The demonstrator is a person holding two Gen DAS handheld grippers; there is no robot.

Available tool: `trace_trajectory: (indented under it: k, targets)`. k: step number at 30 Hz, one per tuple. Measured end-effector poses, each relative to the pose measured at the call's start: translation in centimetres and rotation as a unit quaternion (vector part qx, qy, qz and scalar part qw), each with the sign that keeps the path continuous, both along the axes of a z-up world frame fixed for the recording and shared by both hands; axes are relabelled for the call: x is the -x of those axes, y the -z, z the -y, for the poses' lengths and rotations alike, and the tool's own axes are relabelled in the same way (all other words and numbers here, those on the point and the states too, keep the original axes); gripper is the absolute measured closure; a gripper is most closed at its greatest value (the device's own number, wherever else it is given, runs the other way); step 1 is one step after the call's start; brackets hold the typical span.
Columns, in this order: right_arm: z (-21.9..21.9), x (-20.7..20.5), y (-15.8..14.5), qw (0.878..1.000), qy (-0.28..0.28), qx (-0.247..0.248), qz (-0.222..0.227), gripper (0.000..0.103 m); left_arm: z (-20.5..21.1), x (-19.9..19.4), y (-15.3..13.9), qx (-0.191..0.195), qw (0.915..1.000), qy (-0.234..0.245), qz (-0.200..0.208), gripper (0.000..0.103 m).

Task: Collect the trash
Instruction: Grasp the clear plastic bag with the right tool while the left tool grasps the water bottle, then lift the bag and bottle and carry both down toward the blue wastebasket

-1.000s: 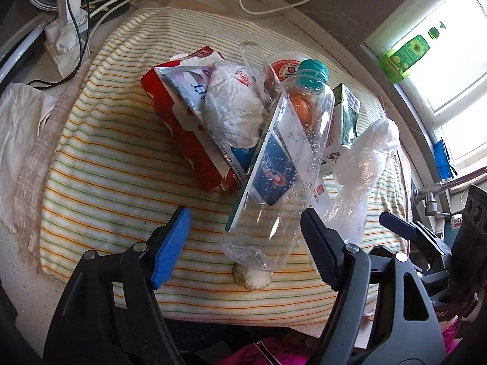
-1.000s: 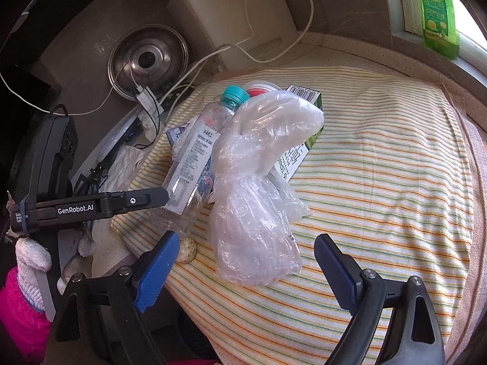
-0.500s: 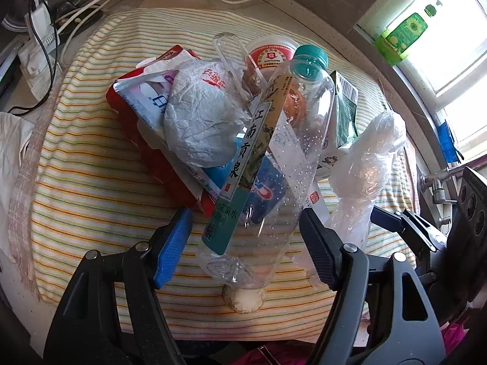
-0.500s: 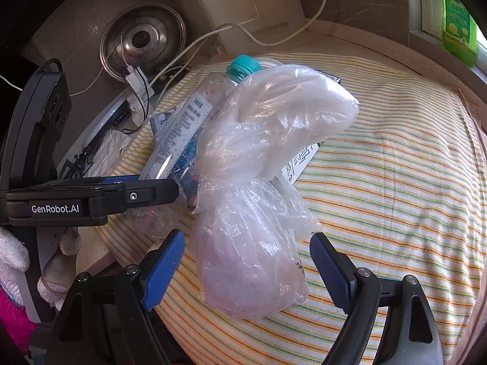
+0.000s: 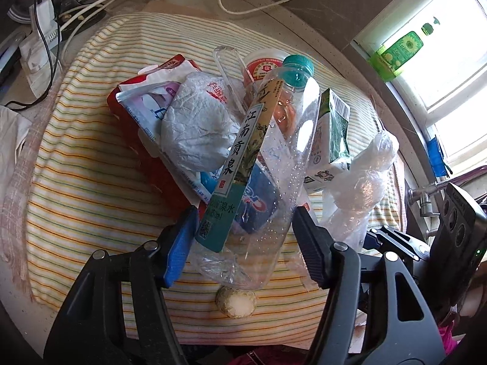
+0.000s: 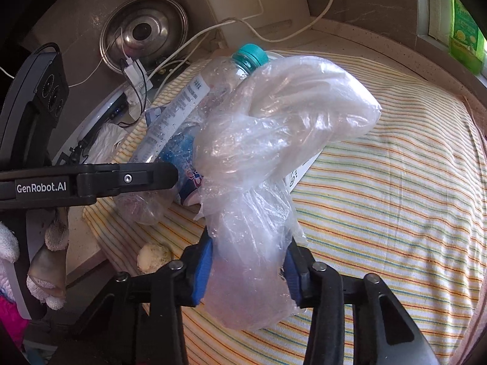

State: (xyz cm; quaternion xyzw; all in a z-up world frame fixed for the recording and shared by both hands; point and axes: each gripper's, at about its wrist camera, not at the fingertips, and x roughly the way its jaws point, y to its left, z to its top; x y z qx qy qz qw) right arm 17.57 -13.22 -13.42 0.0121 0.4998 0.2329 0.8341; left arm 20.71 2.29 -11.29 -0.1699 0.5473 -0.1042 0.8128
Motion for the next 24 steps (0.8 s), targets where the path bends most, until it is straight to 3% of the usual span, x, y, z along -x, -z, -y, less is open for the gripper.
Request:
trace_trajectory:
  k: [5, 12, 15, 19, 24]
  targets:
    - [0.9, 0.6, -0.6, 1.0, 0.007, -0.013, 0.005, 0.073, -0.8, 0.7, -0.6, 0.008, 0.9998, -0.015, 0.014, 0.039]
    - [2.7, 2.1, -1.9, 0.999, 0.027, -0.027, 0.024, 0.076, -2.4, 2.5, -1.3, 0.018, 0.9986, -0.039, 0.032, 0.041]
    - [3.7, 2.7, -2.5, 0.998, 0.036, -0.035, 0.032, 0.076, -1.7, 2.6, -1.1, -0.014, 0.999, -0.024, 0.034, 0.041]
    - [4.3, 3.2, -2.7, 0.998, 0.041, -0.045, 0.029, 0.076, -0.6, 1.6, 0.3, -0.048, 0.9988, 0.001, -0.006, 0.038]
    - [4.5, 3.7, -2.7, 0.998, 0.042, -0.048, 0.027, 0.076, 1.2, -0.1, 0.3, -0.094, 0.9955, 0.009, 0.001, 0.033]
